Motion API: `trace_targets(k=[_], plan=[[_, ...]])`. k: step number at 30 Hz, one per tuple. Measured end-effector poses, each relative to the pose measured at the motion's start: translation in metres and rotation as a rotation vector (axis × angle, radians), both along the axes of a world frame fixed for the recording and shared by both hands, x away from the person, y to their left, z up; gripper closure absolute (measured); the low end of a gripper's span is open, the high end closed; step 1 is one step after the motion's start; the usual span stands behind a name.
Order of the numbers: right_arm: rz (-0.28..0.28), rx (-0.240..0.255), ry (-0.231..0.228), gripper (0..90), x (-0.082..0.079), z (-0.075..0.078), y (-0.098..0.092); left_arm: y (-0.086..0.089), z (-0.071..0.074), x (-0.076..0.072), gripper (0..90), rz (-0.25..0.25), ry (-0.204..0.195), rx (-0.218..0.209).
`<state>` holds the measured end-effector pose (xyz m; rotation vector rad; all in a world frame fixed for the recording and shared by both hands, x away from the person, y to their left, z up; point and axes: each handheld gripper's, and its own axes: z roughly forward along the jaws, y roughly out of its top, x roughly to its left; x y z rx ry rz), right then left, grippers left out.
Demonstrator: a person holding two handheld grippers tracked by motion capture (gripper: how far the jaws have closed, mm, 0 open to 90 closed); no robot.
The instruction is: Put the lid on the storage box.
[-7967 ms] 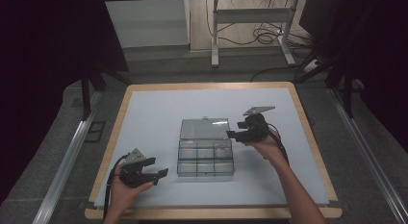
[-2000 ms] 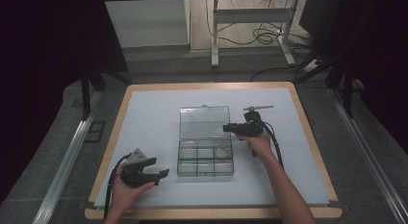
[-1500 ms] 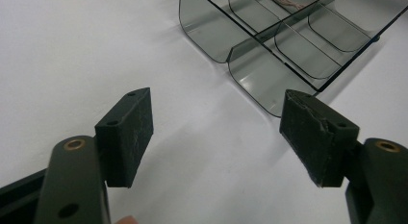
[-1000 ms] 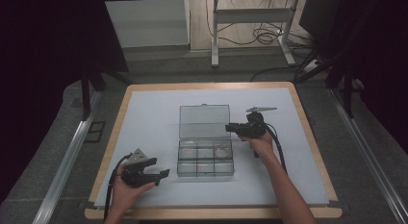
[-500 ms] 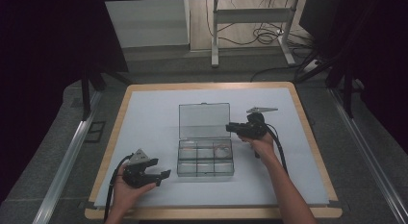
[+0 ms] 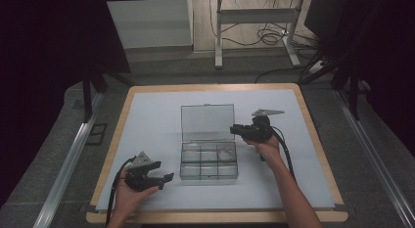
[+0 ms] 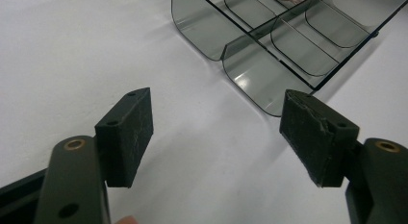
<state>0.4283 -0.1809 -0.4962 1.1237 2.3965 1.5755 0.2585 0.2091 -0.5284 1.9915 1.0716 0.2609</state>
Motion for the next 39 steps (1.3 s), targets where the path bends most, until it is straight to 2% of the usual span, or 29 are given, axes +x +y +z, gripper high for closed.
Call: trace_targets(k=[12, 21, 39], plan=[[0.022, -0.005, -0.047, 71.1, -0.008, 0.004, -0.002, -0.001, 0.0, 0.0, 28.2, -0.001, 0.0, 0.001], [0.047, -0.017, -0.108, 71.2, -0.014, 0.007, -0.003, -0.001, 0.0, 0.0, 28.2, 0.0, 0.002, 0.001], [0.073, -0.043, -0.175, 70.9, -0.025, 0.009, -0.003, -0.001, 0.0, 0.0, 28.2, 0.0, 0.002, -0.001]])
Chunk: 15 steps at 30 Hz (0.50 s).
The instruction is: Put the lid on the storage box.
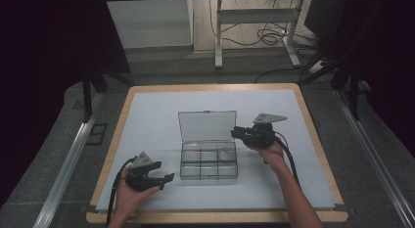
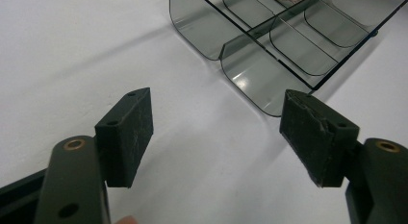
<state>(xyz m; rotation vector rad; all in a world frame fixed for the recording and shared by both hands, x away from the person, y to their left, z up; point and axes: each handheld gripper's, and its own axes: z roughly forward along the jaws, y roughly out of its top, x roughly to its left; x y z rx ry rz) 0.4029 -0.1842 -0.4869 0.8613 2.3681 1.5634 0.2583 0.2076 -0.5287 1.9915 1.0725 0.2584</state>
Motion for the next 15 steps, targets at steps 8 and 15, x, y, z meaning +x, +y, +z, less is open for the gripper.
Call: trace_targets(k=[8, 15], plan=[[0.014, -0.007, -0.031, 70.6, -0.0045, 0.0006, -0.0005, -0.0007, -0.0003, 0.0002, 28.2, -0.003, -0.001, 0.002], [0.032, 0.0, -0.057, 69.9, -0.0071, 0.0036, 0.0002, -0.0003, 0.0001, 0.0001, 28.1, -0.002, -0.002, 0.002]])
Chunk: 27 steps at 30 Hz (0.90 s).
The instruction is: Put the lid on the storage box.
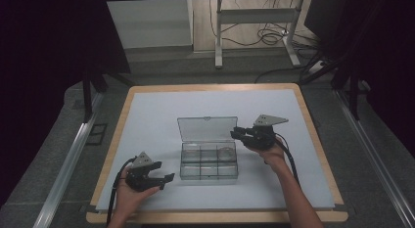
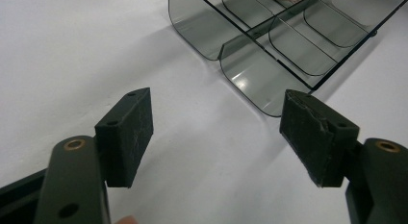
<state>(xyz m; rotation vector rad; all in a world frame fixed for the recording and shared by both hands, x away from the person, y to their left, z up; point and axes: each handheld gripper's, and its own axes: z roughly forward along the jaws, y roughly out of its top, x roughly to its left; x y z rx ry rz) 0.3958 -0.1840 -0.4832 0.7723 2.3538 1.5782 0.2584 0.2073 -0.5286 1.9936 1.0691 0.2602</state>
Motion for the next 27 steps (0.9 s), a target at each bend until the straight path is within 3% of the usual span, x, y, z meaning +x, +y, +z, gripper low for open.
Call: trace_targets(k=[27], plan=[[0.016, 0.008, -0.001, 71.0, -0.0044, -0.0017, 0.0, 0.0022, 0.0012, -0.0003, 28.6, 0.016, -0.002, -0.002]])
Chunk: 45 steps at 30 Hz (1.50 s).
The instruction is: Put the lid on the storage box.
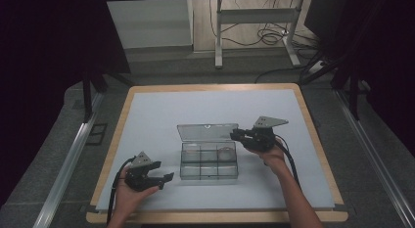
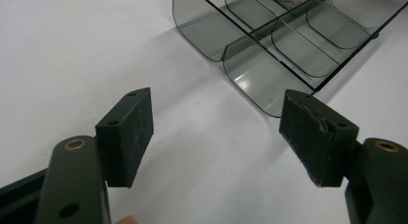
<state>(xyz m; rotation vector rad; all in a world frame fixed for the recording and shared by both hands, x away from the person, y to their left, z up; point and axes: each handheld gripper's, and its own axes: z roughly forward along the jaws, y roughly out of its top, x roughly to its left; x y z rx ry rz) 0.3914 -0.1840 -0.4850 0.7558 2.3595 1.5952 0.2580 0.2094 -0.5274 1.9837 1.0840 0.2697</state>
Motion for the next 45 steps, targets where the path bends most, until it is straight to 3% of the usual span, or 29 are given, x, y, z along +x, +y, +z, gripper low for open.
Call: trace_targets(k=[14, 22, 25, 31, 34, 45], plan=[[0.003, 0.0, -0.007, 70.8, -0.003, 0.0, -0.001, 0.003, 0.004, -0.001, 29.1, 0.011, -0.011, -0.012], [0.0, 0.005, -0.009, 70.4, -0.004, 0.0, -0.001, 0.001, 0.012, -0.001, 35.3, 0.004, -0.021, -0.073], [0.005, 0.0, -0.012, 70.1, -0.004, 0.0, -0.001, 0.0, 0.016, 0.0, 44.0, 0.003, -0.027, -0.095], [0.01, -0.008, -0.018, 69.1, -0.007, 0.0, -0.001, -0.007, 0.029, 0.007, 75.5, -0.002, -0.058, -0.108], [0.013, -0.011, -0.022, 68.6, -0.008, 0.0, -0.001, -0.013, 0.034, 0.012, 87.1, 0.005, -0.07, -0.117], [0.017, -0.019, -0.025, 67.9, -0.01, 0.002, -0.002, -0.031, 0.049, 0.031, 90.0, -0.011, -0.088, -0.137]])
